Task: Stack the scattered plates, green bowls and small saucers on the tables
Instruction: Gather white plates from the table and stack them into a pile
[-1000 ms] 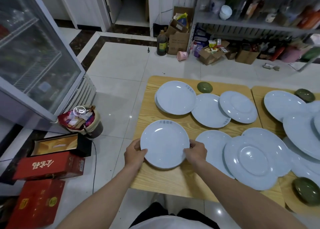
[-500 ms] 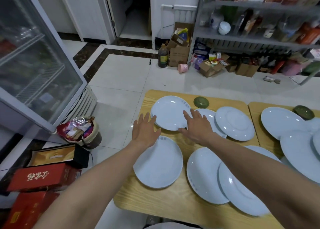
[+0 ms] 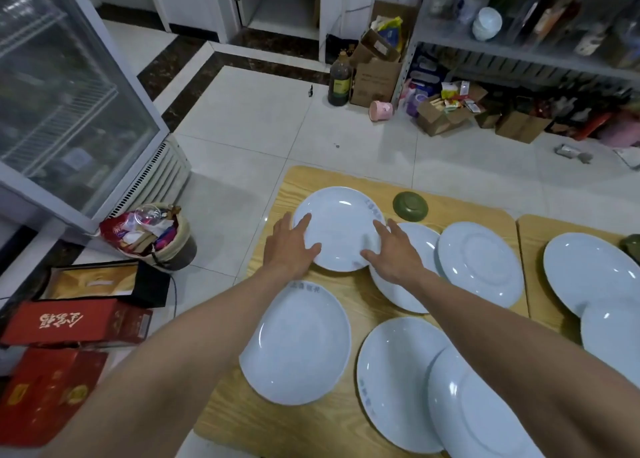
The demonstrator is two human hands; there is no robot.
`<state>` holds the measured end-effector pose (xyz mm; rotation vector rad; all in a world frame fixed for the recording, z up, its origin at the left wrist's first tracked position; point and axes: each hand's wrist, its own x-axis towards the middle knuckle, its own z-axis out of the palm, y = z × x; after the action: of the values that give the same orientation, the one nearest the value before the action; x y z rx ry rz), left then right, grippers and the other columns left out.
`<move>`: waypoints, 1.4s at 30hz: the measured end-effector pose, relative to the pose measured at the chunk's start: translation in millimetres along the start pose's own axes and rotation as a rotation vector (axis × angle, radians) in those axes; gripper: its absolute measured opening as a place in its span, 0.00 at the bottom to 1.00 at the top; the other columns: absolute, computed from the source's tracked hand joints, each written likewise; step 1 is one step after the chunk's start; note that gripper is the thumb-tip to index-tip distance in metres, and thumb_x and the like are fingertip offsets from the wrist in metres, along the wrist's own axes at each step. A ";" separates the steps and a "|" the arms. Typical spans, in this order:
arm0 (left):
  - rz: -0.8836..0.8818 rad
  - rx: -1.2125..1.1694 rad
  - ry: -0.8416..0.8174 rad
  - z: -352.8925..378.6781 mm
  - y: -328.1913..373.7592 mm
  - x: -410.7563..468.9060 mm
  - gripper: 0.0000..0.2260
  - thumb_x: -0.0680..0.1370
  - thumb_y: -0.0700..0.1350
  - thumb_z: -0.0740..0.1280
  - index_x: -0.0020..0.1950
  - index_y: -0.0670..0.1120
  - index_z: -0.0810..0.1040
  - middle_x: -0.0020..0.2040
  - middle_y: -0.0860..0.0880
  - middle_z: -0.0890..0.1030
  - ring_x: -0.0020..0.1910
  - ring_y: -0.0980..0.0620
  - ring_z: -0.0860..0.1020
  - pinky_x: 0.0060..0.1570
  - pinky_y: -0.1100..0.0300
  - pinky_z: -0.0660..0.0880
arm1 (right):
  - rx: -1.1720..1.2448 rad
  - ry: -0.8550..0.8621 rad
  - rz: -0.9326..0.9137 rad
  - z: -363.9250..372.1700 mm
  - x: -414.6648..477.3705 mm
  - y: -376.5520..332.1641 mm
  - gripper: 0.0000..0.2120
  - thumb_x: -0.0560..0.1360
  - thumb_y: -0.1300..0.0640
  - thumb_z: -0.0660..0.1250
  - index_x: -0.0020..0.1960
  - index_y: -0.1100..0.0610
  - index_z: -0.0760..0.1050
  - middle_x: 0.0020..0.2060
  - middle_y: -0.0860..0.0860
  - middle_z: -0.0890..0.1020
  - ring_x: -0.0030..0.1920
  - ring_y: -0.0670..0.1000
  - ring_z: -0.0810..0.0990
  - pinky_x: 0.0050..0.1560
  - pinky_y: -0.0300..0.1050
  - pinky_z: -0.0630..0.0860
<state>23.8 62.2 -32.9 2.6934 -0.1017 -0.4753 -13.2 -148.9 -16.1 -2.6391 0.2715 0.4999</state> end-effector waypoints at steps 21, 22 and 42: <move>-0.229 -0.728 0.107 19.9 -12.9 21.1 0.35 0.71 0.30 0.73 0.75 0.47 0.67 0.66 0.46 0.74 0.61 0.45 0.77 0.62 0.54 0.75 | 0.915 0.210 0.448 25.5 26.4 5.8 0.37 0.70 0.71 0.73 0.75 0.56 0.65 0.60 0.55 0.77 0.61 0.56 0.76 0.64 0.53 0.75; -0.221 -0.735 0.112 16.3 -11.9 19.1 0.35 0.70 0.30 0.72 0.75 0.47 0.68 0.65 0.47 0.75 0.61 0.45 0.77 0.62 0.53 0.76 | 0.929 0.210 0.437 23.1 25.0 5.2 0.37 0.70 0.71 0.73 0.74 0.56 0.66 0.60 0.54 0.78 0.61 0.56 0.77 0.64 0.53 0.75; 0.152 0.087 0.159 -26.8 -70.6 -84.8 0.27 0.80 0.57 0.60 0.77 0.51 0.62 0.78 0.50 0.60 0.78 0.48 0.54 0.74 0.49 0.56 | 1.173 0.232 0.395 43.0 -91.0 -27.1 0.28 0.68 0.78 0.68 0.65 0.61 0.78 0.47 0.55 0.85 0.41 0.56 0.84 0.38 0.48 0.82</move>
<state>-46.6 148.6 -11.4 2.7694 -0.2856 -0.2143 -102.2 -95.6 -6.5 -1.4783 0.8578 0.0661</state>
